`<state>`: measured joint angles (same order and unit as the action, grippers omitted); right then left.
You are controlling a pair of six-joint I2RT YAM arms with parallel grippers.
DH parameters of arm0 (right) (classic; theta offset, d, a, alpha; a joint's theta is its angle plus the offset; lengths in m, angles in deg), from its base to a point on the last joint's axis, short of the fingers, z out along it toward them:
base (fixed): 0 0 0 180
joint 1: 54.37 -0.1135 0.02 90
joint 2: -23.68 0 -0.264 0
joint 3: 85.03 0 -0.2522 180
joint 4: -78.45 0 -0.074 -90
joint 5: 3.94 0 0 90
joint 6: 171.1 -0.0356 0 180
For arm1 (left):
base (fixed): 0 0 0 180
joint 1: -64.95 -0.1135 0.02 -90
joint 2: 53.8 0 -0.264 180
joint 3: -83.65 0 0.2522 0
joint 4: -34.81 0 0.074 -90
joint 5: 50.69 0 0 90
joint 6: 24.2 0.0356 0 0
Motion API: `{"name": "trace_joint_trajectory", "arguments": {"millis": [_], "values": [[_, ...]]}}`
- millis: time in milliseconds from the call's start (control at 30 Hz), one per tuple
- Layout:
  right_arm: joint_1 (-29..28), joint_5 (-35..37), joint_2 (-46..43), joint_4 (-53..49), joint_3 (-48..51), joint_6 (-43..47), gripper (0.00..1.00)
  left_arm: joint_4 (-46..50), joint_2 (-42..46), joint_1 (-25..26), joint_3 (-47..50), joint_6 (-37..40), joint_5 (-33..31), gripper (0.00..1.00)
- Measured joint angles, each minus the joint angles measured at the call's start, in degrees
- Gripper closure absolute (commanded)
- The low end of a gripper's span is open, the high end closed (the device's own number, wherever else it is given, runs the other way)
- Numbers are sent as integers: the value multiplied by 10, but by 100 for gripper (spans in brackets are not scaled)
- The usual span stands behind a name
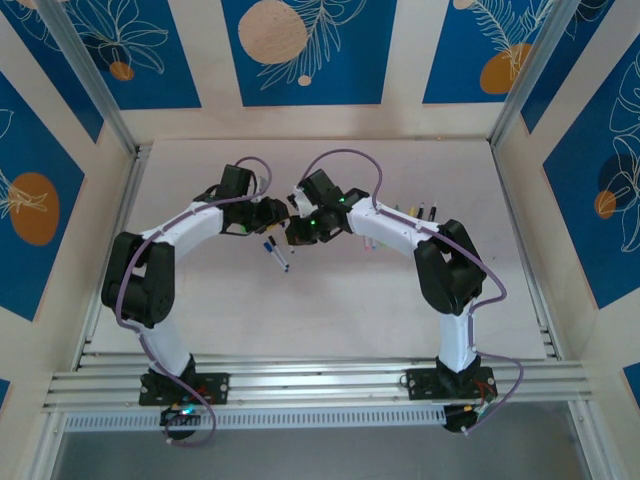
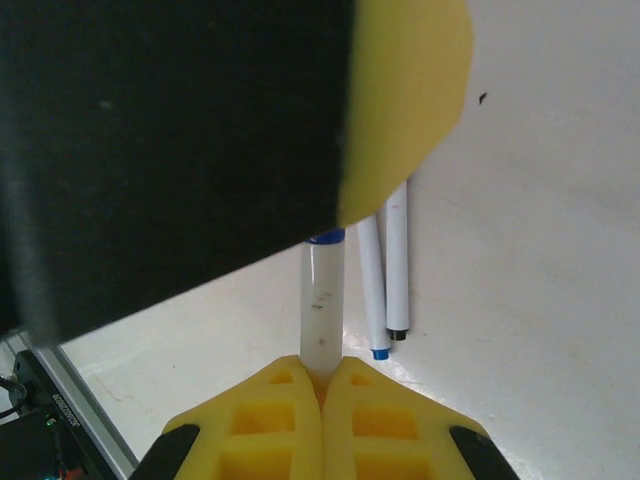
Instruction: Open the pen caps
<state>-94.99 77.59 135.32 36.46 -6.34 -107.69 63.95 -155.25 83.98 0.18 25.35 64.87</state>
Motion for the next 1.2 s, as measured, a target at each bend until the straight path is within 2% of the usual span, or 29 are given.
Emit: {"name": "trace_joint_trajectory", "arguments": {"millis": [133, 233, 300, 400, 533, 667, 800, 900, 933, 967, 1200], "values": [[-5, -2, 0, -5, -14, 1, 100, -6, 0, 0, -3, -6, 6, 78], [-7, -2, 3, -9, -21, 1, 100, -13, 0, 1, -3, -11, 13, 93], [-7, -1, 7, -14, -25, 1, 100, -14, 0, 1, -4, -9, 14, 99], [-7, -1, 11, -21, -33, 1, 98, -19, -3, 1, -4, -11, 14, 100], [-7, 0, 15, -28, -39, 0, 80, -24, -4, 1, -4, -13, 15, 100], [-11, 2, 21, -29, -44, 4, 77, -26, -4, 1, -4, -13, 16, 100], [-14, 3, 25, -31, -45, 4, 78, -26, -4, 1, -4, -13, 17, 100], [-14, 6, 31, -36, -53, 4, 88, -26, -4, 1, -4, -13, 17, 100], [-14, 7, 33, -39, -54, 5, 97, -26, -4, 1, -4, -13, 18, 100], [-14, 7, 34, -41, -56, 5, 100, -26, -4, 1, -4, -13, 17, 100], [-14, 7, 35, -46, -59, 4, 100, -26, -7, 1, -4, -13, 16, 100]]}}
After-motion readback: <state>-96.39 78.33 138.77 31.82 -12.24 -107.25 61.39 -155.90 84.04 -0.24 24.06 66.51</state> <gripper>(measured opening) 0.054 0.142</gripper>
